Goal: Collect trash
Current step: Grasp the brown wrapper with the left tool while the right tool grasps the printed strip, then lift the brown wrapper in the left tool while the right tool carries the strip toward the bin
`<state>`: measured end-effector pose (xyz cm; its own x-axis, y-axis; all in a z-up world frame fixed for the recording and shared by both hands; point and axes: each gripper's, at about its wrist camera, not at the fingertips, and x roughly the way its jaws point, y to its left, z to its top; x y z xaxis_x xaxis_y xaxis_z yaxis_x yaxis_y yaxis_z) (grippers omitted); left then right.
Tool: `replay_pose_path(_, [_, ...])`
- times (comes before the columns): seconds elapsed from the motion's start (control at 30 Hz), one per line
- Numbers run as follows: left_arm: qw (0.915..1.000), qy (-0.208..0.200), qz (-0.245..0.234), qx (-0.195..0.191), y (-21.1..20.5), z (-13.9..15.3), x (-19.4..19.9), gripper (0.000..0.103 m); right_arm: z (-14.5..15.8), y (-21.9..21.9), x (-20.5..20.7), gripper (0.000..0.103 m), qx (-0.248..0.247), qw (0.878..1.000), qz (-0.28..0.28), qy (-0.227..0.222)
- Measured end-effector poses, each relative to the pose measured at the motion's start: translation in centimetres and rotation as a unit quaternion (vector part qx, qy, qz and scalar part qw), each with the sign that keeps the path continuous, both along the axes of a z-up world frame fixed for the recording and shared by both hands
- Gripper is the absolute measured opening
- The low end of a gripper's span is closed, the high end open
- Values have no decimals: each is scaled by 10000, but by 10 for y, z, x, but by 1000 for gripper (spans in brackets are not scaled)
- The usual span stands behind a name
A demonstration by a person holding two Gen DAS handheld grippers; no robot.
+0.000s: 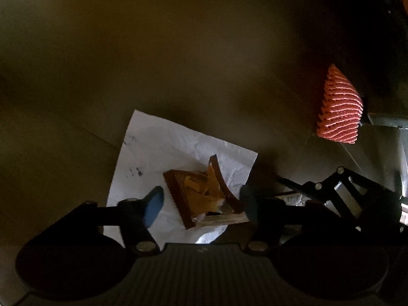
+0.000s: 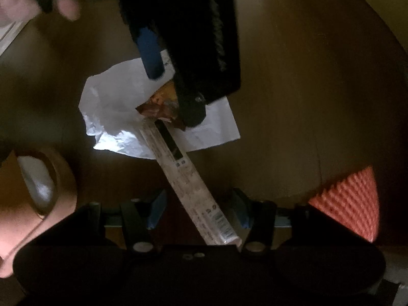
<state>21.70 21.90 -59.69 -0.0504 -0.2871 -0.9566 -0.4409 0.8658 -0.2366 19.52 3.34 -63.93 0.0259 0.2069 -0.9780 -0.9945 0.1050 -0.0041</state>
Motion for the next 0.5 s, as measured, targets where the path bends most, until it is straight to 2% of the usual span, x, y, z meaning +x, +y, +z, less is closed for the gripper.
replay_pose_path(0.07, [10000, 34, -48, 17, -1, -1, 1, 54, 1, 0, -2, 45, 44, 9998, 99, -159])
replay_pose_path(0.13, [10000, 57, -36, 29, -1, -2, 1, 52, 3, 1, -2, 34, 64, 9998, 112, -136])
replay_pose_path(0.27, [10000, 39, 21, 18, 1, -2, 1, 49, 3, 3, -4, 29, -3, 9996, 187, -200])
replay_pose_path(0.4, [10000, -77, 31, -29, 6, 3, -1, 39, 5, 2, -6, 26, -61, 9998, 58, -178])
replay_pose_path(0.43, [9999, -91, 50, -58, 7, 3, -2, 31, 6, 2, -7, 26, -68, 9999, -6, -153])
replay_pose_path(0.5, [9999, -85, 52, -58, 8, 4, -3, 31, 16, -3, -8, 25, -105, 9998, -167, -81])
